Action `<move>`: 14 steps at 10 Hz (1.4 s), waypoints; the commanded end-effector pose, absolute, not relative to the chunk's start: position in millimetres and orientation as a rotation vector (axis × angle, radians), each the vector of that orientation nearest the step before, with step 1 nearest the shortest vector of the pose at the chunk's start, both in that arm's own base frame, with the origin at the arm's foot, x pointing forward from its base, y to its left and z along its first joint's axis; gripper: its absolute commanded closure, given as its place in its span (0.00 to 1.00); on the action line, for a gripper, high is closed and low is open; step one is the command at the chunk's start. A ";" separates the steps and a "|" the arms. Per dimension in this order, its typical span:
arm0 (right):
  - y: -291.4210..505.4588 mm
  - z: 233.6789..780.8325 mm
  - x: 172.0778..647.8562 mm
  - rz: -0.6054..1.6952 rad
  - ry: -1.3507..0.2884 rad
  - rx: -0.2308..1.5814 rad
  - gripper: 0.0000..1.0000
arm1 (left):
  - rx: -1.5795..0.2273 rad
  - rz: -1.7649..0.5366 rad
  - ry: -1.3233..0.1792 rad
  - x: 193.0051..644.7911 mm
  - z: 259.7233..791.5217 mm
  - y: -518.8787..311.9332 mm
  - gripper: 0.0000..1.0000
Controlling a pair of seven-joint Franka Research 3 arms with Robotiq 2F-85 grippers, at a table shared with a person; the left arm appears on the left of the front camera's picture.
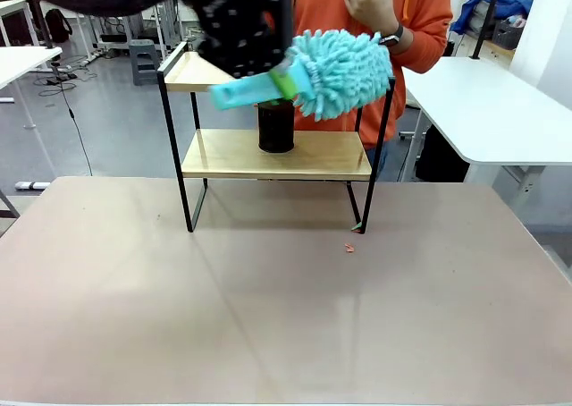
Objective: Clean the shelf.
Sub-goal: Clean the remaining tier of the Shelf with the Duster once objects are removed.
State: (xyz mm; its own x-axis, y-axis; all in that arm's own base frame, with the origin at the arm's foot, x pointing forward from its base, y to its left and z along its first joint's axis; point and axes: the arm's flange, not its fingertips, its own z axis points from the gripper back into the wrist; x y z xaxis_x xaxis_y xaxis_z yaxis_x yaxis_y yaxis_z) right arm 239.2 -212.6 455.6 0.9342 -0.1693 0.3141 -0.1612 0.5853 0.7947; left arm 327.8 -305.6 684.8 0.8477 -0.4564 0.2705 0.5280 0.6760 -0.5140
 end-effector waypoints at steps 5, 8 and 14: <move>-211.8 456.7 241.2 0.012 -0.411 0.973 0.00 | -0.713 -0.587 -0.140 271.2 673.1 -207.0 0.88; -211.8 456.7 241.2 0.012 -0.411 0.973 0.00 | -0.790 -0.529 -0.108 271.1 670.3 -176.2 0.88; -211.8 456.7 241.2 0.012 -0.411 0.973 0.00 | -1.257 -0.290 -0.157 210.6 659.5 66.8 0.88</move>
State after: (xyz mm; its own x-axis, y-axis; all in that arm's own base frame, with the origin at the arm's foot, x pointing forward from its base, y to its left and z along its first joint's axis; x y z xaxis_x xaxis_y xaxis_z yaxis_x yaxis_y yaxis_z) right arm 239.2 -212.5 455.5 0.9344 -0.1691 0.3136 -0.1609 0.5853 0.7947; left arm 211.2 57.6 677.7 0.9207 -0.2145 0.3260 0.3807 0.3102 -0.8711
